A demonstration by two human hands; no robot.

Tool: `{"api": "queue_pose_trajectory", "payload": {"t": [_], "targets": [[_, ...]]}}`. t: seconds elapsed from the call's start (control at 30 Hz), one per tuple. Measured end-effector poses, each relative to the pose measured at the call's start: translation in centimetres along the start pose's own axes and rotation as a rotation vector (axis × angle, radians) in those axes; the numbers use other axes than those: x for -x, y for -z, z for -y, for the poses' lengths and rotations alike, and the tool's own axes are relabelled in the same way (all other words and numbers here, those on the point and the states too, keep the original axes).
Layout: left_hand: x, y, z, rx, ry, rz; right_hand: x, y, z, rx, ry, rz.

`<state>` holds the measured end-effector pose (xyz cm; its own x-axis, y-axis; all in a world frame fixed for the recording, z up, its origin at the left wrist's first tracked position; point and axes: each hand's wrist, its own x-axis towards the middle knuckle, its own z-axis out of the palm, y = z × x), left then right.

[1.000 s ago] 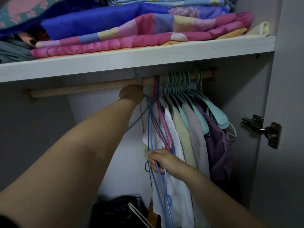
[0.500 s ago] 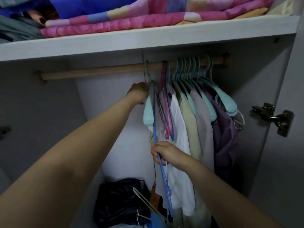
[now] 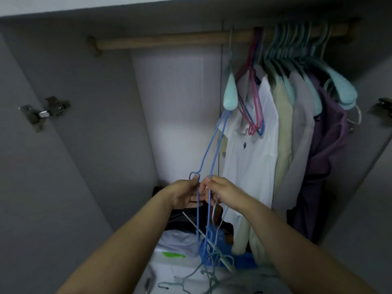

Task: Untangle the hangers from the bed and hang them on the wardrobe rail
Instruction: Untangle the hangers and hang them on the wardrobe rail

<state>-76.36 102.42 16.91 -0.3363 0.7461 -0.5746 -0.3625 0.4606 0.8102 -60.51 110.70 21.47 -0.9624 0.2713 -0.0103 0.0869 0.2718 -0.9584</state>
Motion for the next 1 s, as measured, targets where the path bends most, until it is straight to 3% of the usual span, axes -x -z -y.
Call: {"api": "queue_pose_trajectory", "payload": {"t": [0.07,0.13,0.3,0.37,0.5,0.57,0.63,0.67,0.77,0.83,0.9,1.0], "targets": [[0.8,0.3,0.9,0.196,-0.062,-0.101,0.2,-0.3,-0.3,-0.005,-0.026,0.013],[1.8,1.3,1.3,0.178,-0.158,-0.218,0.2,-0.7,-0.7,0.006,-0.044,-0.013],[3.9,5.2,3.5,-0.293,-0.247,-0.350,-0.4,-2.1,-1.1,-0.157,-0.023,-0.299],[4.3,7.0,4.6,-0.379,-0.239,-0.436,-0.8,-2.1,-0.6,-0.203,-0.019,-0.377],[5.2,9.1,4.7,-0.820,-0.058,-0.682,-1.7,-3.7,0.5,-0.135,0.032,-0.282],[6.9,7.2,2.7,-0.862,-0.137,-0.788,-2.3,-5.2,0.8,-0.028,0.074,-0.229],[9.1,4.3,0.0,-0.650,-0.373,-0.739,-2.7,-6.6,1.2,0.113,0.093,-0.146],[10.2,2.7,-1.2,-0.528,-0.453,-0.631,-2.8,-7.2,1.5,0.158,0.098,-0.094],[13.0,0.1,-3.6,-0.521,-0.380,-0.301,-3.0,-8.4,2.3,0.161,0.115,0.028],[13.1,-0.1,-4.1,-0.723,-0.320,-0.275,-3.4,-8.8,2.4,0.223,0.067,0.065],[12.7,0.0,-4.3,-0.887,-0.350,-0.360,-3.9,-9.3,2.7,0.302,0.012,0.102],[12.4,0.0,-4.4,-0.543,-0.379,-0.297,-3.9,-9.3,3.5,0.274,0.044,0.076]]}}
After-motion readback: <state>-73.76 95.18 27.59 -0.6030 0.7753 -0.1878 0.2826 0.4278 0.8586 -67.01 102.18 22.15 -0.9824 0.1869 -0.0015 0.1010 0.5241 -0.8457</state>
